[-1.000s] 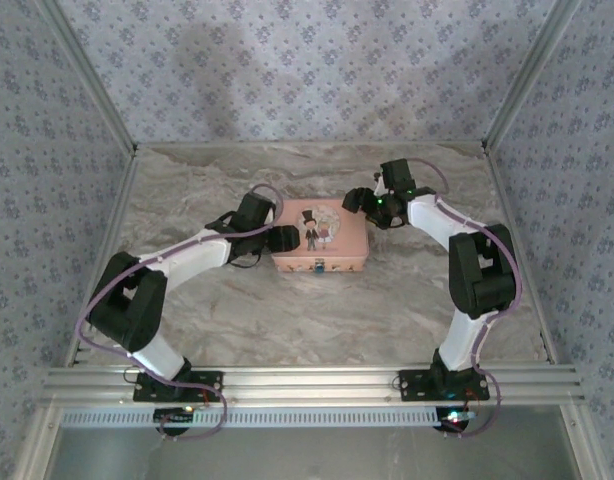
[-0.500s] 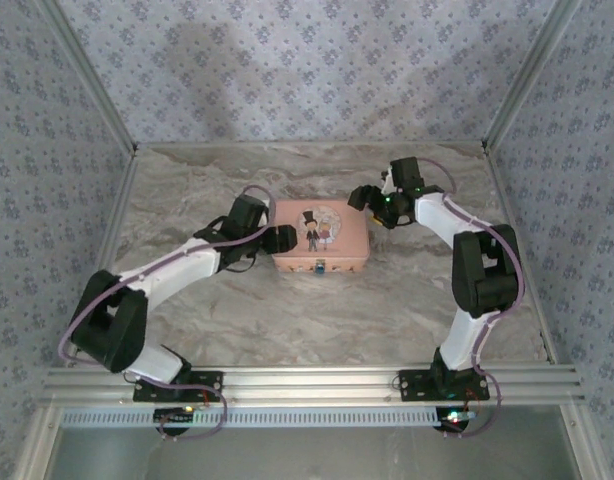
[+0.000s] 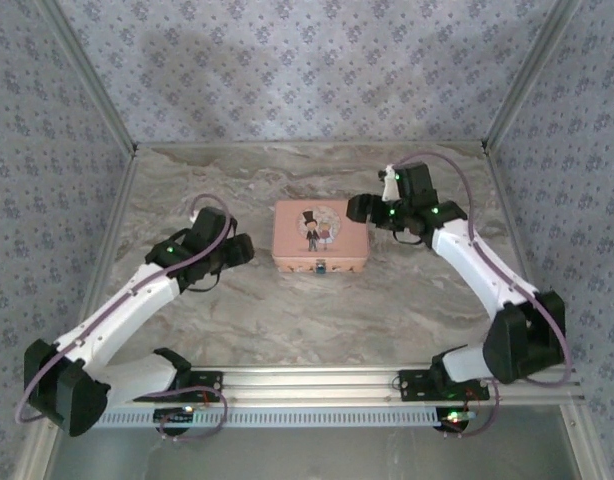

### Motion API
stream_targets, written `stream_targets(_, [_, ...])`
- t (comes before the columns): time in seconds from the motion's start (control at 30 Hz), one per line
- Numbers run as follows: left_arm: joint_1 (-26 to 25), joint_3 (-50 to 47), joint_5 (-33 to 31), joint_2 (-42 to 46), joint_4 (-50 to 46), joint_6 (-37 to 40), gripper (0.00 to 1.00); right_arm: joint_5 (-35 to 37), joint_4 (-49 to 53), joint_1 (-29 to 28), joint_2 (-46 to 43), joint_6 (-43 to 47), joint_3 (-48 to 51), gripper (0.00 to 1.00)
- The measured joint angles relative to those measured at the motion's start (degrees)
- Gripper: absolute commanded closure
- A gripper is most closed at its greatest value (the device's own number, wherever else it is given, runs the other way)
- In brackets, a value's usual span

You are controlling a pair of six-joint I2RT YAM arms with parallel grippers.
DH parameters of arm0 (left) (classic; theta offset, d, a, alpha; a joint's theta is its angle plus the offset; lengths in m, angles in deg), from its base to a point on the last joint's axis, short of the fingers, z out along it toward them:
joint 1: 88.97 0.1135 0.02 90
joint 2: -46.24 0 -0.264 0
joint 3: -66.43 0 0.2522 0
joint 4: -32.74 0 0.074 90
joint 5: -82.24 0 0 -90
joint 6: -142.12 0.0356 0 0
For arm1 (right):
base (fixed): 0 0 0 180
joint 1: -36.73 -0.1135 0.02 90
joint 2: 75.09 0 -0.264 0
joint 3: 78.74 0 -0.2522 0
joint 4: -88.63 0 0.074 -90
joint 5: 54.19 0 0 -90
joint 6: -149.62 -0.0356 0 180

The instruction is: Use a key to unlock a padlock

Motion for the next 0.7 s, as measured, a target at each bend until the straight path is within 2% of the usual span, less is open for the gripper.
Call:
stream_targets(0.17, [1.5, -2.8, -1.7, 2.5, -8.3, -3.9, 0.34, -4.2, 1.0, -8.3, -6.6, 2.0, 4.3, 0.3])
stream_targets(0.33, [4.3, -6.2, -1.7, 1.6, -10.6, -5.7, 0.36, -5.4, -0.1, -17.1, -10.6, 2.4, 8.6, 0.29])
stream_targets(0.5, [5.6, -8.8, -1.3, -3.0, -10.4, -6.4, 0.41, -5.3, -2.8, -25.5, -9.3, 2.2, 11.1, 0.3])
stream_targets(0.57, [5.6, -9.2, -1.3, -4.6, -9.8, -6.4, 0.43, -5.2, -3.8, -27.8, -8.0, 2.1, 11.1, 0.3])
stream_targets(0.7, [6.2, -10.8, -1.1, -7.7, -7.4, -6.4, 0.53, -4.6, -4.9, -30.1, -5.5, 2.1, 11.1, 0.3])
